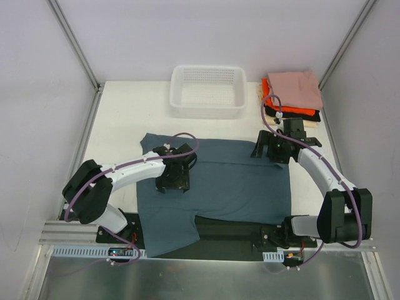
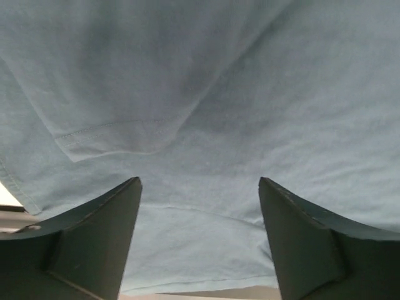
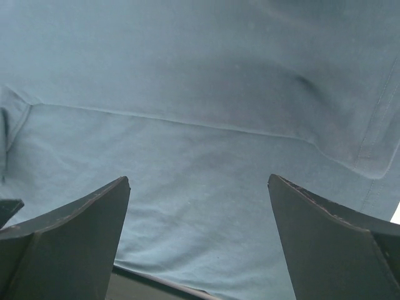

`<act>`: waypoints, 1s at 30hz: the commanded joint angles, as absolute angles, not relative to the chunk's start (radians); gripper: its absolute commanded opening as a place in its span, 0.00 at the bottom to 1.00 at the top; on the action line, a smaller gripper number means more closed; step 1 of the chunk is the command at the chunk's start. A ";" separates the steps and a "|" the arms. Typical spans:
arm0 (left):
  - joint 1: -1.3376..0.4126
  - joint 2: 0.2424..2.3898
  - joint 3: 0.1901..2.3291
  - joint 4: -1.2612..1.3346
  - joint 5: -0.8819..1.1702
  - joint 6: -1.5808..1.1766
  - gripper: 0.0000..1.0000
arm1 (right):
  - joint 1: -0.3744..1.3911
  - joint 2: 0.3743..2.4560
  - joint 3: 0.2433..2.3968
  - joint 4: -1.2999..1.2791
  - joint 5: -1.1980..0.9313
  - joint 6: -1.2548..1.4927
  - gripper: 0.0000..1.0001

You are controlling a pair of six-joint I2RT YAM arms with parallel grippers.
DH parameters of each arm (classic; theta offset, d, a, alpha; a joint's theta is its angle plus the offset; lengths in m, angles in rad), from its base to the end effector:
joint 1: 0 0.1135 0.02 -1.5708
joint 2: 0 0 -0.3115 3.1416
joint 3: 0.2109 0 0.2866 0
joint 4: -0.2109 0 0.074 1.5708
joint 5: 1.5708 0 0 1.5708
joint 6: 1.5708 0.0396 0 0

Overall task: Fold and stack the t-shirts
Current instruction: Fold the tshirt

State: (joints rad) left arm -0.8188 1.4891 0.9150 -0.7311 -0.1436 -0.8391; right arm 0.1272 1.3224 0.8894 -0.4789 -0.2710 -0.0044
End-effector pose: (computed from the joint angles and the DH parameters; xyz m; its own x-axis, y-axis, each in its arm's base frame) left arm 0.2037 -0.2095 0.2129 -0.9591 -0.0526 -0.2781 -0.0246 0.9944 -0.1030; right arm 0.2879 0.0475 0.2636 -0.7830 -0.1044 -0.6132 -0.2882 0.9345 0.2090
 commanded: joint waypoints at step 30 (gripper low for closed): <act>-0.614 1.600 1.072 -0.793 -0.362 -0.804 0.00 | 0.205 1.327 0.942 -0.491 -0.203 -0.046 0.97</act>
